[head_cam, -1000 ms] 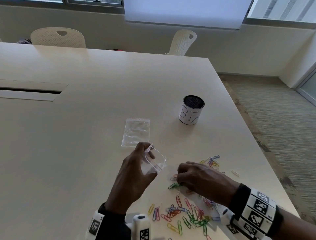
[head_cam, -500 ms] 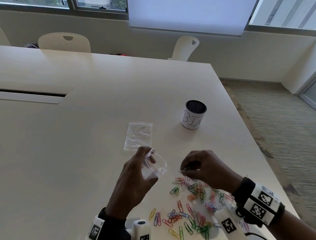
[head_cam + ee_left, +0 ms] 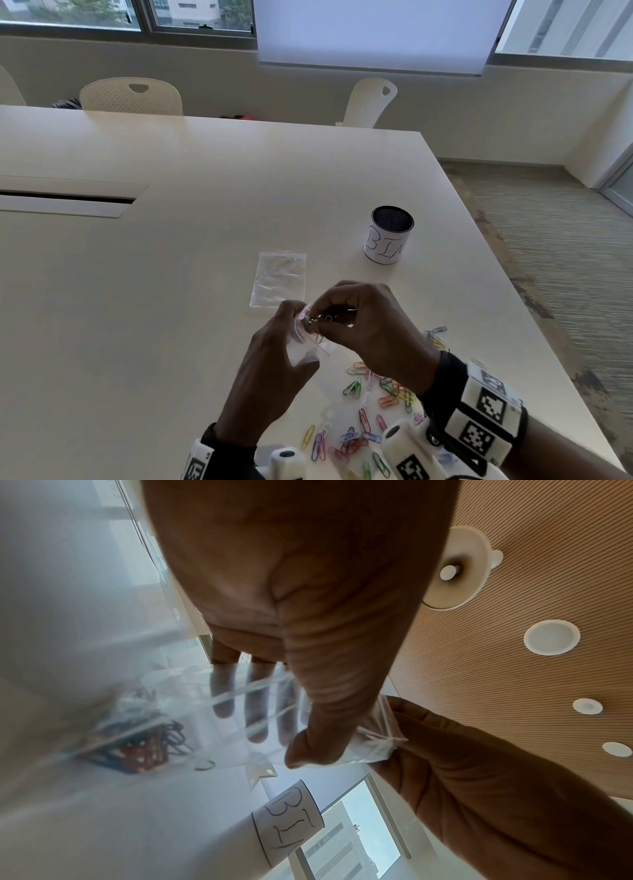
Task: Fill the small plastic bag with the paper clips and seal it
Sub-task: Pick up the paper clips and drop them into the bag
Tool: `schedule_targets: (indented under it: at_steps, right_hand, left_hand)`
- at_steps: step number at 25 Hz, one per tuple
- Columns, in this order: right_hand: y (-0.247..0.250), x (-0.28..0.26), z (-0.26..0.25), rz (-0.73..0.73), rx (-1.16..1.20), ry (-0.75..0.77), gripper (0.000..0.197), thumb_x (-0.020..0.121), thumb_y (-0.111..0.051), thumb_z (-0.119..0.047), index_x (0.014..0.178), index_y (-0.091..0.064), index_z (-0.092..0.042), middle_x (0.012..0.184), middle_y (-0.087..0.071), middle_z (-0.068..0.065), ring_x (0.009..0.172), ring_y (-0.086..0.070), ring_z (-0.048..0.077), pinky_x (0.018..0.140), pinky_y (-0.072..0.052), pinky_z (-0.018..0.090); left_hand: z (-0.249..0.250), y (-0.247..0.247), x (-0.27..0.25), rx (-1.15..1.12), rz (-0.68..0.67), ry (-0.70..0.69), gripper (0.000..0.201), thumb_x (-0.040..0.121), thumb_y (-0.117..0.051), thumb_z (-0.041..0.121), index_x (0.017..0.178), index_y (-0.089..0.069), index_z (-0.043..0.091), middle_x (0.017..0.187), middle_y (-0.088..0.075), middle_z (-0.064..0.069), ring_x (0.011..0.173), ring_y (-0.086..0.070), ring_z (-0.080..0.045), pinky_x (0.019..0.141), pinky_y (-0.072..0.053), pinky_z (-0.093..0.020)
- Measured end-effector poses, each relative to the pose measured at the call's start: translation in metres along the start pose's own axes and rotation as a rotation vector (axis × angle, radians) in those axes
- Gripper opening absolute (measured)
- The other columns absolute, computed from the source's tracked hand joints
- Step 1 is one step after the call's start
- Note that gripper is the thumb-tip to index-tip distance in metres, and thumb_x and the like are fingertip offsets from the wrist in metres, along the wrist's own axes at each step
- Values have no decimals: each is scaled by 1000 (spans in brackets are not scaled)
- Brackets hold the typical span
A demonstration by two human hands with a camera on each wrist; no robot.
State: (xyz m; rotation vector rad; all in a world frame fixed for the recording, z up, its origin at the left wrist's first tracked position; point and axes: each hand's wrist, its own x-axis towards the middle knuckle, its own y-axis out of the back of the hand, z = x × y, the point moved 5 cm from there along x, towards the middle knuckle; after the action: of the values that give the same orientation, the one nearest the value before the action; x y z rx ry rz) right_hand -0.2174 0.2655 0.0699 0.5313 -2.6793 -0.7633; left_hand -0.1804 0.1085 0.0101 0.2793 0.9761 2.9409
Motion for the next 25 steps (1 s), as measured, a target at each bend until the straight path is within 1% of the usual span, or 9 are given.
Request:
schedule_targets:
  at_steps: [4, 7, 9, 11, 16, 19, 21, 23, 25]
  right_hand:
    - [-4, 0, -10, -62, -29, 19, 17, 90, -80, -7, 105, -82, -15, 104, -82, -4, 91, -77, -2, 84, -63, 21]
    - [10, -1, -14, -18, -76, 47, 14, 89, -81, -9, 100, -83, -17, 96, -81, -7, 86, -76, 0, 82, -63, 20]
    - [28, -5, -4, 36, -94, 9, 12, 87, -82, -10, 97, -83, -18, 91, -79, -9, 82, -75, 2, 80, -62, 19]
    - [51, -11, 17, 65, -175, -66, 13, 87, -82, -13, 98, -82, -20, 93, -78, -10, 84, -74, 1, 82, -62, 18]
    - [99, -45, 88, 37, -517, -329, 27, 90, -80, -29, 115, -75, -21, 111, -74, -4, 91, -69, 4, 80, -61, 27]
    - [108, -64, 122, -21, -631, -497, 56, 88, -76, -51, 133, -66, -19, 132, -66, 0, 113, -65, 17, 93, -57, 34]
    - [105, -74, 136, -95, -649, -591, 66, 91, -70, -56, 143, -57, -17, 141, -58, 3, 128, -58, 23, 105, -51, 38]
    - [97, -78, 141, -110, -636, -598, 52, 101, -60, -46, 142, -57, -15, 140, -55, 6, 128, -57, 25, 108, -49, 37]
    - [84, -76, 135, -94, -598, -557, 36, 107, -49, -34, 135, -62, -14, 131, -54, 6, 121, -60, 24, 104, -50, 34]
  left_hand:
    - [-2, 1, 0, -6, 2, 12, 59, 77, -82, 9, 116, -51, 41, 98, -70, 17, 90, -68, -6, 69, -56, -21]
    - [-2, 2, 0, 3, -7, -1, 60, 77, -84, 9, 118, -52, 37, 101, -67, 20, 94, -65, -2, 69, -54, -15]
    - [-2, 2, 0, 1, -11, -2, 60, 77, -84, 10, 120, -52, 38, 103, -67, 22, 95, -65, 0, 71, -53, -14]
    - [-2, 1, -1, -3, -14, -3, 61, 77, -84, 10, 121, -52, 39, 104, -66, 23, 96, -66, -2, 72, -52, -16]
    - [-1, -4, -1, -3, -39, -29, 65, 78, -85, 10, 123, -50, 40, 106, -67, 22, 97, -67, -5, 78, -54, -21]
    - [0, -8, 1, 2, -59, -38, 63, 79, -86, 11, 122, -50, 39, 105, -68, 21, 97, -67, -3, 75, -53, -21]
    - [1, -10, 2, 3, -69, -46, 61, 79, -86, 13, 121, -50, 38, 104, -68, 21, 97, -67, -1, 75, -52, -20]
    - [1, -12, 3, 1, -75, -52, 60, 79, -87, 14, 121, -51, 38, 103, -68, 20, 98, -66, 3, 75, -50, -17]
    - [1, -13, 4, 2, -78, -55, 61, 80, -87, 13, 121, -51, 37, 103, -69, 19, 100, -64, 5, 75, -48, -13]
